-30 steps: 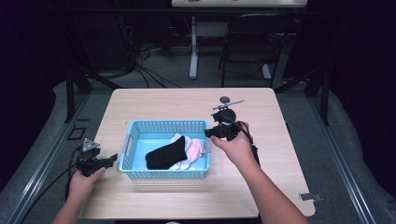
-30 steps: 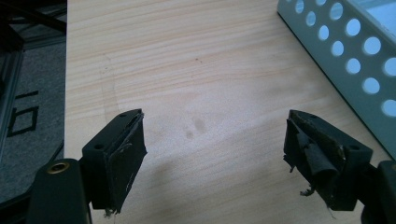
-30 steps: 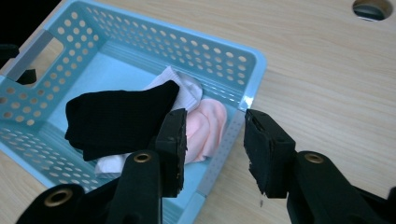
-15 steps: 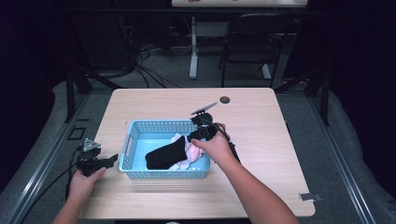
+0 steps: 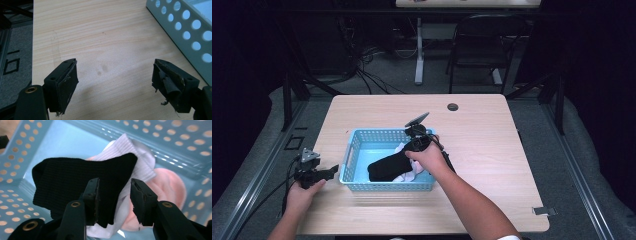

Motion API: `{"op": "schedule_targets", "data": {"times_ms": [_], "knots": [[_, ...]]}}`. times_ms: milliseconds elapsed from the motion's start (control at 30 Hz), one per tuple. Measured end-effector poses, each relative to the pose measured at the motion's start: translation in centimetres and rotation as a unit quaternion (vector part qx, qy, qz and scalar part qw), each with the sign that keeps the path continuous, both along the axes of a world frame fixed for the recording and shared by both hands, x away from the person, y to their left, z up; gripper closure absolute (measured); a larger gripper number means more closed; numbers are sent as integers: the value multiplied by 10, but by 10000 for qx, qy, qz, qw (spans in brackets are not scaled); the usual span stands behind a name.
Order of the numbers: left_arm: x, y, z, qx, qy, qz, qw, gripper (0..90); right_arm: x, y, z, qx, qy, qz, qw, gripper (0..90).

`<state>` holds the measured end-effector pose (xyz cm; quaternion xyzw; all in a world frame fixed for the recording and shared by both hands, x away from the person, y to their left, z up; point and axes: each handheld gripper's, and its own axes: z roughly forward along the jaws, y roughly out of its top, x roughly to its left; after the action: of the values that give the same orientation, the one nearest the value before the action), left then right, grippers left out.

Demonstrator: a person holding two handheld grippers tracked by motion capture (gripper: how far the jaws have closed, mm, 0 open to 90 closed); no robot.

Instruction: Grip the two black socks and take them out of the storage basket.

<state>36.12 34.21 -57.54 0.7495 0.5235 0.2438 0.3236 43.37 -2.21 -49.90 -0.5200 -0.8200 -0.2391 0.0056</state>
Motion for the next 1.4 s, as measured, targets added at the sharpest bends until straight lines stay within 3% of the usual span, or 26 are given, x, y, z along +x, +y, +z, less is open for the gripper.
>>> {"op": "schedule_targets", "data": {"times_ms": [167,300,400,467,767,900,1133,1400], "knots": [[0,0,0,24,2,-9,10000,206,2,6,-8,-152,138,1,9998,568],[0,0,0,20,-3,-3,10000,206,5,8,-12,-129,314,-26,9994,571],[0,0,0,20,-4,4,10000,206,5,10,-16,33,432,-70,9990,600],[0,0,0,22,-4,6,10000,206,5,10,-16,-67,448,25,9990,635],[0,0,0,7,-8,15,10000,206,-2,12,-7,-45,92,147,9998,851],[0,0,0,6,-10,15,10000,206,-6,14,-2,-42,-28,275,9996,867],[0,0,0,4,-3,10,10000,207,-10,14,9,169,-149,330,9992,870],[0,-1,0,12,9,-6,10000,207,-17,17,33,406,-369,406,9977,871]]}}
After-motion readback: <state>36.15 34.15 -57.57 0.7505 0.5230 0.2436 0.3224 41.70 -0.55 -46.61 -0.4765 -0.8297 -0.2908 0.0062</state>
